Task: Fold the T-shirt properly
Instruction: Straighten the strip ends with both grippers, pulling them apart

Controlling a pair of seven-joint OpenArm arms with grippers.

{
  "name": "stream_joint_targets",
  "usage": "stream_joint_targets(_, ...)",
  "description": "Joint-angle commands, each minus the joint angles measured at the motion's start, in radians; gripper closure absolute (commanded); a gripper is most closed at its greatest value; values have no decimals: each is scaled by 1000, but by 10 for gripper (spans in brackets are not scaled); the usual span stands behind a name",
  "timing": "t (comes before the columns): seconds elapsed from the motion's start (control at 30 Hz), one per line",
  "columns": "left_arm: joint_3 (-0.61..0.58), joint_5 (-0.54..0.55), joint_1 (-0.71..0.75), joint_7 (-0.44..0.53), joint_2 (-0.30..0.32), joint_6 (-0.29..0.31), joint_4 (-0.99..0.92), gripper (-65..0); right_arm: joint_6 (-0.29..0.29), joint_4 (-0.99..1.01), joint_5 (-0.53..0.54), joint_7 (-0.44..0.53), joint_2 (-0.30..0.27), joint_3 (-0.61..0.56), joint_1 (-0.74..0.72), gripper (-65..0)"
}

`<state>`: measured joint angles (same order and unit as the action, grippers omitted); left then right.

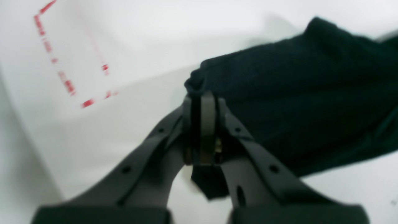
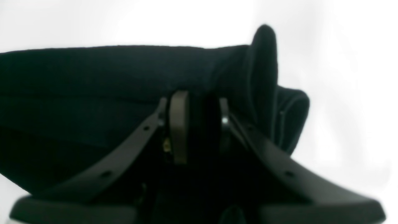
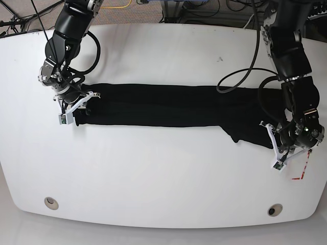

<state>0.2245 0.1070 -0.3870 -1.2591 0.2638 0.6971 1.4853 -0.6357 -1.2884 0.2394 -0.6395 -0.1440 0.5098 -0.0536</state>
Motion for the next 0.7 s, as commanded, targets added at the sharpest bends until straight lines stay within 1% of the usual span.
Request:
stream_joint_targets(0.0, 3, 1, 0, -43, 13, 1, 85, 0, 6, 8, -54, -82, 2, -4, 7, -132)
stream_joint_targets(0.13, 3, 1, 43, -104, 13, 1, 176, 0, 6, 10, -54, -82, 2, -4, 7, -132)
stream_joint_targets(0.3, 3, 1, 112, -136, 13, 1, 257, 0, 6, 10, -54, -82, 2, -4, 7, -132)
stream_joint_targets(0.47, 3, 1, 171, -137, 13, 1, 306, 0, 4, 10, -54, -82, 2, -6, 7, -132)
stream_joint_targets(0.67, 3, 1, 233, -137, 18, 1, 312, 0, 4, 10, -54, -82, 2, -6, 7, -132)
